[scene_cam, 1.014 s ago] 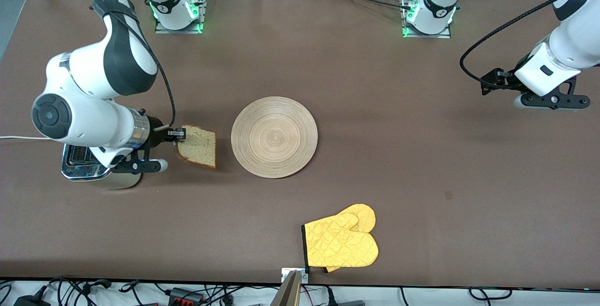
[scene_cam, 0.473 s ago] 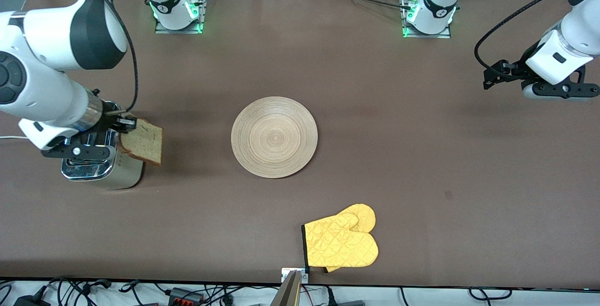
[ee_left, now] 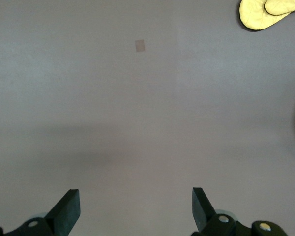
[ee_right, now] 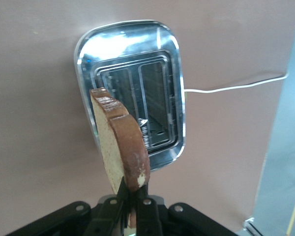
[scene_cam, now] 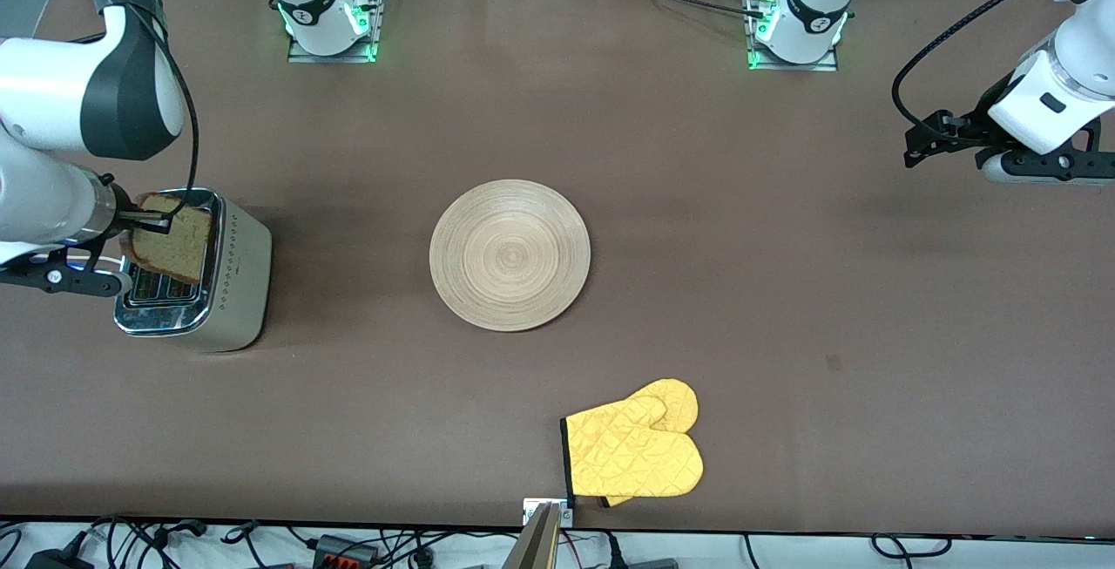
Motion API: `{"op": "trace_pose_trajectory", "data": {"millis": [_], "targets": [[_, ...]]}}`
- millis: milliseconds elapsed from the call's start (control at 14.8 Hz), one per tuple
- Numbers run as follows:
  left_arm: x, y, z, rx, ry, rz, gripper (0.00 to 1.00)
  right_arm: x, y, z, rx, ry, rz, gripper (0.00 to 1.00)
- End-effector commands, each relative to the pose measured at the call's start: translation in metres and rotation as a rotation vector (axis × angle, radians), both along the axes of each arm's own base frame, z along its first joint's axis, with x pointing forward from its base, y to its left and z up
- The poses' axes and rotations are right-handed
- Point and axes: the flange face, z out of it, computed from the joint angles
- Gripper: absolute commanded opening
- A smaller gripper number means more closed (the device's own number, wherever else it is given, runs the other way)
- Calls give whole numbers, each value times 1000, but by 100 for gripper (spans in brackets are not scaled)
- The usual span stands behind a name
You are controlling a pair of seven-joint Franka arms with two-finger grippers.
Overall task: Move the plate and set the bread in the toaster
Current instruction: 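Lower the bread into the toaster slot with the right gripper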
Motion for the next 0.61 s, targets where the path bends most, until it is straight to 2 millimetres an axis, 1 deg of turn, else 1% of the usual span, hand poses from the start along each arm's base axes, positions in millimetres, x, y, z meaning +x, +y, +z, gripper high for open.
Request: {"op": "trace_pose_trajectory", "data": {"millis": [0,68,203,406,541], "targets": [[2,1,6,-14,8,10,100,-2,-1,-6,-37,14,17,0],[1,1,5,-14,17,10,100,-1,-2,-9,-39,10,20,0],[0,1,9,-15,19,8,100,0,-16,-14,-40,20,23,0],[-1,-1,11,-18,33,5,100,2,-26,-21,-35,14,33,0],[-1,-1,11,-19,33,5,100,2,-26,-24,-33,13,34,0]]}}
